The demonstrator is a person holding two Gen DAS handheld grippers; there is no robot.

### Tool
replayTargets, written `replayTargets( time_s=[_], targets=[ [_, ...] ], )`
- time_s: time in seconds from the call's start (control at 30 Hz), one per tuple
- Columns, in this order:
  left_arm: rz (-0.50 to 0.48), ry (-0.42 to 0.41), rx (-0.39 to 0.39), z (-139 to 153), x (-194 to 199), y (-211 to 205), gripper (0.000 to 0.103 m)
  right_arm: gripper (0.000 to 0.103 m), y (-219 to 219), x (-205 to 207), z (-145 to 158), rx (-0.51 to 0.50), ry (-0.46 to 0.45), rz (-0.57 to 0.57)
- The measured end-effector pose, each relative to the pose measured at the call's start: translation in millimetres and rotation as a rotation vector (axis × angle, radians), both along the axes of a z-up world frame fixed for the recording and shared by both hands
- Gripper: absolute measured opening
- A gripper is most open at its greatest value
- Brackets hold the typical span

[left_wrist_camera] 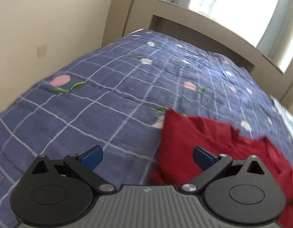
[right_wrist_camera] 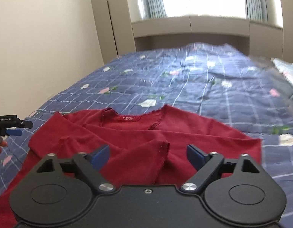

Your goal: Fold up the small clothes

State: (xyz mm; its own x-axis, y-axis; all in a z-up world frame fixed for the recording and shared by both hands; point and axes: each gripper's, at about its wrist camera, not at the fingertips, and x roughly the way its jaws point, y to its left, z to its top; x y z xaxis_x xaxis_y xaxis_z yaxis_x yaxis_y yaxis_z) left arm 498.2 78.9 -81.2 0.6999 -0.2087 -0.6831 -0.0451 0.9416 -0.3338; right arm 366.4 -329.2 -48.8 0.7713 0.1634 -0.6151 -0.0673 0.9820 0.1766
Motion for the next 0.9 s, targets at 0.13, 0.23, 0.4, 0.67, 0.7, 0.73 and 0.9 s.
replayTargets(
  time_s=[0.13,0.23,0.4,0.67,0.7,0.73,0.9],
  targets=[
    [0.023,0.023,-0.086,-12.7,24.8,12.0,0.099,0.066,-6.6,23.4,-13.4,0.046,0.080,-0.048],
    [0.021,0.019,-0.091,-15.3,35.4,10.0,0.099,0.040,-10.3,26.7,-16.2,0.084,0.103,-0.067],
    [-0.012,0.006,-0.066,-13.2,37.9,-2.7,0.097,0.009,-0.6,27.2,-6.1,0.012,0.066,-0.012],
    [-0.036,-0.053,-0.071,-6.0,26.3,-14.8,0.097,0.004,-4.5,26.5,42.3,-0.098,-0.129,0.001],
    [-0.039,-0.055,-0.059,-5.8,26.5,-17.0,0.097,0.005,-8.5,31.0,42.4,-0.107,-0.114,-0.016],
    [-0.044,-0.056,-0.045,-6.3,27.0,-19.8,0.097,0.006,-12.1,34.7,40.5,-0.111,-0.095,-0.031],
    [-0.045,-0.032,-0.015,-11.9,29.1,-24.2,0.097,0.019,-33.1,50.7,5.7,-0.054,0.056,-0.105]
  ],
)
